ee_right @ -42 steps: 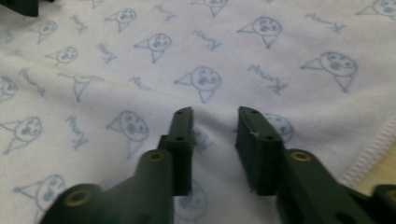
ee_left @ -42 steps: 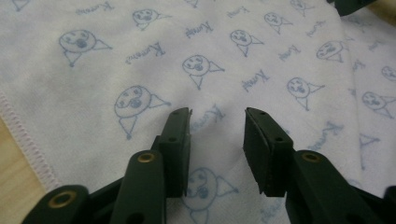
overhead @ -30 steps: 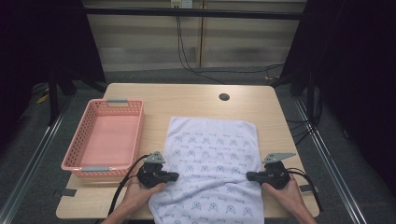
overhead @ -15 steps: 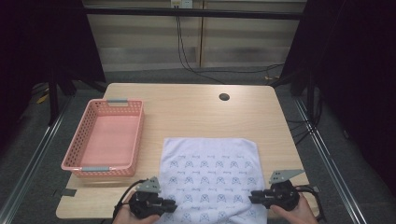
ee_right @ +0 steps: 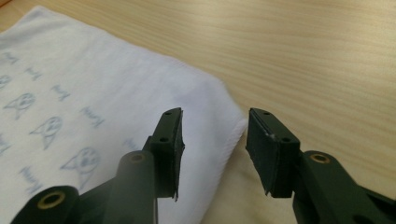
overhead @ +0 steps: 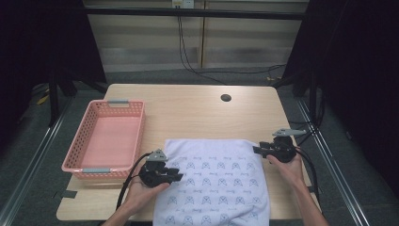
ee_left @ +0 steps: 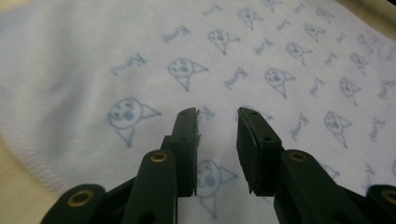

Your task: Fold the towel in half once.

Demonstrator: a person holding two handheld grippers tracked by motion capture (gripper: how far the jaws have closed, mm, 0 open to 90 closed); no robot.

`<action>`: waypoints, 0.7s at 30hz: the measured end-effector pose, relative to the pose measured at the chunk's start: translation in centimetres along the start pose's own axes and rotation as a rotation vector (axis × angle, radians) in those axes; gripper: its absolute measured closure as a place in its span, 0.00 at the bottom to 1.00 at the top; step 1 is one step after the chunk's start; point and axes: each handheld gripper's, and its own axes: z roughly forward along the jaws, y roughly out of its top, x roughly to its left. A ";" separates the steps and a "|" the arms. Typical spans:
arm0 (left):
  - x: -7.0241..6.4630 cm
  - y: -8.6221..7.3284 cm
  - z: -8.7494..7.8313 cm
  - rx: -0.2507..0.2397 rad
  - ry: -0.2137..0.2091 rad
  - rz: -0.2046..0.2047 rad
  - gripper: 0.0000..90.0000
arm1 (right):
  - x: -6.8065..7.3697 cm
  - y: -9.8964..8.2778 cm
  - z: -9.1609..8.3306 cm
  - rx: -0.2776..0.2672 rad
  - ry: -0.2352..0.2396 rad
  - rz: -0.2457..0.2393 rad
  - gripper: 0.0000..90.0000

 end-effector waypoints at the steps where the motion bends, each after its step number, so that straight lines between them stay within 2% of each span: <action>1: 0.1 -0.2 0.1 0.008 0.002 -0.006 0.76 | -0.3 0.1 0.4 0.008 -0.003 0.001 0.61; 2: 0.3 -0.5 0.3 0.015 0.001 -0.020 0.76 | -0.4 0.1 0.8 -0.001 0.005 0.009 0.61; 3: 0.4 -0.8 0.3 -0.012 -0.012 -0.033 0.76 | -0.4 0.1 1.1 -0.002 0.014 0.014 0.61; 6: 0.4 -0.9 0.3 -0.013 -0.019 -0.027 0.76 | -0.1 0.0 1.9 0.033 0.004 -0.009 0.64; 7: 0.2 -0.9 0.3 -0.010 -0.023 -0.018 0.76 | 0.0 -0.1 2.1 0.040 -0.005 -0.008 0.69; 11: -1.2 -1.2 0.5 0.007 -0.039 0.036 0.77 | 0.0 -0.3 2.1 0.050 0.033 0.012 0.93; 15: -2.3 -1.6 0.8 0.013 -0.112 0.024 0.78 | 0.4 -0.9 1.2 0.068 0.040 -0.003 0.95; 17: -2.6 -1.5 0.8 0.027 -0.113 0.032 0.79 | 0.7 -1.3 0.4 0.078 0.047 -0.015 0.95; 19: -2.4 -1.1 0.7 0.027 -0.093 0.034 0.78 | 0.8 -1.9 -0.4 0.089 0.049 -0.022 0.95; 21: -1.8 -0.2 0.3 -0.029 -0.076 0.006 0.76 | 0.6 -2.5 -1.0 0.093 0.044 -0.022 0.95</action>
